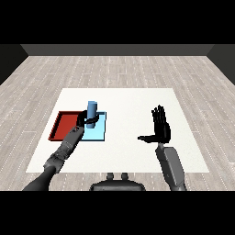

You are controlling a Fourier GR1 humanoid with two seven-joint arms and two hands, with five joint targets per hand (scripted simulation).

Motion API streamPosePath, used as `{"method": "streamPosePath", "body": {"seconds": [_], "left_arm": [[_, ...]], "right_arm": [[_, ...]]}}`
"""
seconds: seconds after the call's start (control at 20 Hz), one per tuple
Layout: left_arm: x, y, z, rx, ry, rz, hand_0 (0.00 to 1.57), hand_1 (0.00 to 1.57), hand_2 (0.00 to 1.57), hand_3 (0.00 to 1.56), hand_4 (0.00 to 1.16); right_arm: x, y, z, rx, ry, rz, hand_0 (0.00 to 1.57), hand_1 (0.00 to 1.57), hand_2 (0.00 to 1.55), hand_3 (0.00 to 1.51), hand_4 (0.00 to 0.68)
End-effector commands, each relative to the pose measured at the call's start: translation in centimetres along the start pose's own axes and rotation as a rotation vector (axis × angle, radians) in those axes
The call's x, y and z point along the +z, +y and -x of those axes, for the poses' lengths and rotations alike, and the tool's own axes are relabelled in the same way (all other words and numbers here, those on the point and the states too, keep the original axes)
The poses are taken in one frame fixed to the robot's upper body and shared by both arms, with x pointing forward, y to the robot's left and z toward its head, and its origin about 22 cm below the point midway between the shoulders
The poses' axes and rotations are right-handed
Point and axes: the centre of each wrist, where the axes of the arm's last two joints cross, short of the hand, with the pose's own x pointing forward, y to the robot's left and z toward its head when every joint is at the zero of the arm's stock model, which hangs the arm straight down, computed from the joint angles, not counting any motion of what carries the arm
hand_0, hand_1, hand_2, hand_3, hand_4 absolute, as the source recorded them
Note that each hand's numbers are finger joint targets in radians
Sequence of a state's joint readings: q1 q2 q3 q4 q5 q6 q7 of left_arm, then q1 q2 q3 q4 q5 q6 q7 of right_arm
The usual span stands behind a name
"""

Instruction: Pick the blue can and put it in the blue box

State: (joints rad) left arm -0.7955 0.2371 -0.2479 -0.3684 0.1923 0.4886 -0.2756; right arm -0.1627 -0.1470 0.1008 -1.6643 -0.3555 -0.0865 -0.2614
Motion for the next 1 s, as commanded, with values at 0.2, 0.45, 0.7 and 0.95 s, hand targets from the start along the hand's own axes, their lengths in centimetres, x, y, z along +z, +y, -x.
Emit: {"method": "streamPosePath", "body": {"seconds": [0.2, 0.45, 0.7, 0.95], "left_arm": [[1.8, -2.5, 3.1, -0.047, 0.213, 0.004, 1.06, 1.06, 1.05, 1.11, 0.92], [2.9, -3.2, 4.2, 0.084, 0.340, -0.033, 0.80, 0.80, 0.89, 1.14, 0.75], [2.1, -1.6, 4.5, -0.118, 0.358, -0.006, 0.00, 0.00, 0.00, 0.00, 0.00], [1.8, -1.5, 4.0, -0.092, 0.323, -0.108, 0.00, 0.00, 0.00, 0.00, 0.00]], "right_arm": [[0.4, -1.6, 2.5, 0.007, 0.039, 0.044, 0.00, 0.00, 0.00, 0.00, 0.000], [0.1, -2.6, 1.7, -0.037, 0.039, 0.057, 0.00, 0.00, 0.00, 0.00, 0.000], [0.5, -1.5, 1.7, -0.049, 0.003, 0.046, 0.00, 0.00, 0.00, 0.00, 0.000], [-1.3, -3.0, 0.4, -0.009, -0.004, 0.013, 0.00, 0.00, 0.00, 0.00, 0.000]]}}
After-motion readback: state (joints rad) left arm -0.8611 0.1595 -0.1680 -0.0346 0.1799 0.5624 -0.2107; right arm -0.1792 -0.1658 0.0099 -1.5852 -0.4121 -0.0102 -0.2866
